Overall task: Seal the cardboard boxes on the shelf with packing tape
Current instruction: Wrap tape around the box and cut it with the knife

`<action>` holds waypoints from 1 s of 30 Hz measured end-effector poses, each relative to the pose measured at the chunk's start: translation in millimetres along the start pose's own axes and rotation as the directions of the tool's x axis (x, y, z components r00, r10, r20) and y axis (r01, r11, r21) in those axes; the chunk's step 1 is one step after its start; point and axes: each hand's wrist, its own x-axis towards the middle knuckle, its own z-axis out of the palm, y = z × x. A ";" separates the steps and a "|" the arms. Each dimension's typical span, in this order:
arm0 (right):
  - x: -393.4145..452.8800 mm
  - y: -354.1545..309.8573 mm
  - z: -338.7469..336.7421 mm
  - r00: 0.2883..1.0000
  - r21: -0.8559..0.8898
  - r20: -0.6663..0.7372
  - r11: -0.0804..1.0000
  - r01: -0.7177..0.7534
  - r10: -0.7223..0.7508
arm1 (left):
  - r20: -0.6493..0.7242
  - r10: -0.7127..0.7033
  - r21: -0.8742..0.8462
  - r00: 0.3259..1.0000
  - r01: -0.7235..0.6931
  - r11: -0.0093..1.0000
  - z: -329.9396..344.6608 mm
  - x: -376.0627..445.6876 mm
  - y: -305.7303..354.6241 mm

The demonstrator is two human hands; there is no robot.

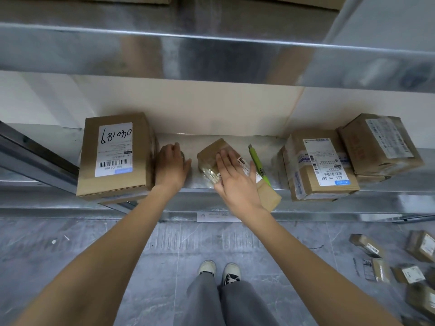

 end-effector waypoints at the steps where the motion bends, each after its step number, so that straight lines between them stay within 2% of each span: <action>1: -0.5 2.1 -0.8 1.000 -0.012 0.002 1.000 0.020 -0.020 | 0.025 0.026 0.071 0.999 -0.028 0.997 3.2 2.1 -3.2; 3: -2.0 7.2 -2.4 0.997 -0.018 0.033 0.997 0.073 -0.072 | 0.059 0.032 0.074 0.998 -0.036 0.997 4.7 4.4 -4.9; 6: -6.0 16.2 -12.7 0.983 0.027 0.123 0.990 0.136 -0.138 | -0.084 0.073 -0.183 0.994 -0.088 0.979 -1.6 2.7 4.5; 8: -8.7 23.0 -22.5 0.966 0.062 0.192 0.984 0.164 -0.173 | -0.117 0.060 -0.515 0.991 -0.112 0.850 -9.4 -4.9 20.7; 10: -10.1 29.1 -29.3 0.951 0.112 0.233 0.977 0.183 -0.205 | 0.048 0.085 -0.754 0.995 -0.020 0.656 -12.6 -16.0 39.8; 12: -9.7 31.0 -35.1 0.954 0.195 0.222 0.968 0.157 -0.200 | 0.173 0.121 -0.838 0.977 0.082 0.539 -6.5 -27.2 54.2; 14: -5.7 26.1 -38.2 0.970 0.237 0.196 0.967 0.098 -0.147 | 0.183 0.093 -0.891 0.979 0.125 0.436 3.2 -35.9 61.7; 16: 1.4 15.0 -36.0 0.974 0.190 0.198 0.979 0.073 -0.111 | 0.163 0.047 -0.921 0.986 0.135 0.364 8.2 -38.6 65.4; 19: 13.3 -0.7 -22.3 0.971 0.077 0.226 0.995 0.065 -0.081 | 0.189 0.051 -0.921 0.981 0.159 0.356 8.4 -36.7 62.6; 22: 5.6 -6.6 -10.2 0.982 -0.020 0.180 0.998 0.060 -0.056 | 0.201 0.073 -0.910 0.977 0.158 0.384 10.5 -33.1 59.1; 27: -47.2 -5.9 -6.6 0.980 0.039 0.162 0.993 0.110 -0.115 | 0.181 0.048 -0.916 0.982 0.151 0.373 12.2 -33.7 61.6; 30: -47.8 3.7 -15.1 0.973 0.049 0.174 0.988 0.147 -0.153 | 0.194 0.058 -0.896 0.979 0.153 0.418 9.8 -31.8 58.9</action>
